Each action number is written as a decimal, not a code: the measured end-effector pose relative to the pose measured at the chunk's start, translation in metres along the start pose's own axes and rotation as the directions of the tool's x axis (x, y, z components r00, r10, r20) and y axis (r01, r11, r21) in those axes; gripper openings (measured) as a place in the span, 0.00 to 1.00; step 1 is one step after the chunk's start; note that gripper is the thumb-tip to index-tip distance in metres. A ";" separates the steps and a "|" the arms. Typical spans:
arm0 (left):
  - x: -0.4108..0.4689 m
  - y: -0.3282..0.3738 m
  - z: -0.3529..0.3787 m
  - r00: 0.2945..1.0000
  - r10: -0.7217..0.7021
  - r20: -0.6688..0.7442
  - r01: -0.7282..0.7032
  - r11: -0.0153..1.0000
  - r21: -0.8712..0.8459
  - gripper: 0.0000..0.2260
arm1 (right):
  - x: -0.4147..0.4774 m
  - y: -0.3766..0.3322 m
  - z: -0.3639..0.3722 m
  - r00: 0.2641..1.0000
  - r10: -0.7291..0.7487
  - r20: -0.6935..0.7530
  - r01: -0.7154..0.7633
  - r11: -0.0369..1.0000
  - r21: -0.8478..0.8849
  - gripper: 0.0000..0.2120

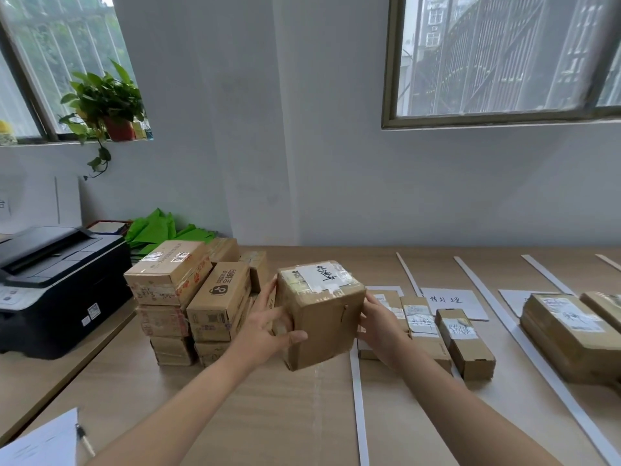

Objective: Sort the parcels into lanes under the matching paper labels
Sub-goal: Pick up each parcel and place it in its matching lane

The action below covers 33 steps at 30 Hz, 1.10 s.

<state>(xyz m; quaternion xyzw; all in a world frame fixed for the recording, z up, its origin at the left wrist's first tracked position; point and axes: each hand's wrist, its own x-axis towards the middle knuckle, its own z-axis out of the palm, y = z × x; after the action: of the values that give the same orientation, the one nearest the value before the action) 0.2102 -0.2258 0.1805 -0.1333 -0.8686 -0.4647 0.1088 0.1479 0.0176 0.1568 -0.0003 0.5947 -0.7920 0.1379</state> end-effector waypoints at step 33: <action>-0.036 -0.003 0.032 0.978 -0.151 0.146 0.197 0.902 -0.383 0.44 | -0.061 0.042 0.037 0.971 0.178 -0.160 -0.139 0.963 0.231 0.22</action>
<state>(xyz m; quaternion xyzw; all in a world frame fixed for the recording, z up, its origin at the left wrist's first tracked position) 0.2411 -0.2057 0.1493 -0.1002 -0.7699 -0.6302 -0.0116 0.2218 -0.0143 0.1376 0.1341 0.5122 -0.8357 0.1460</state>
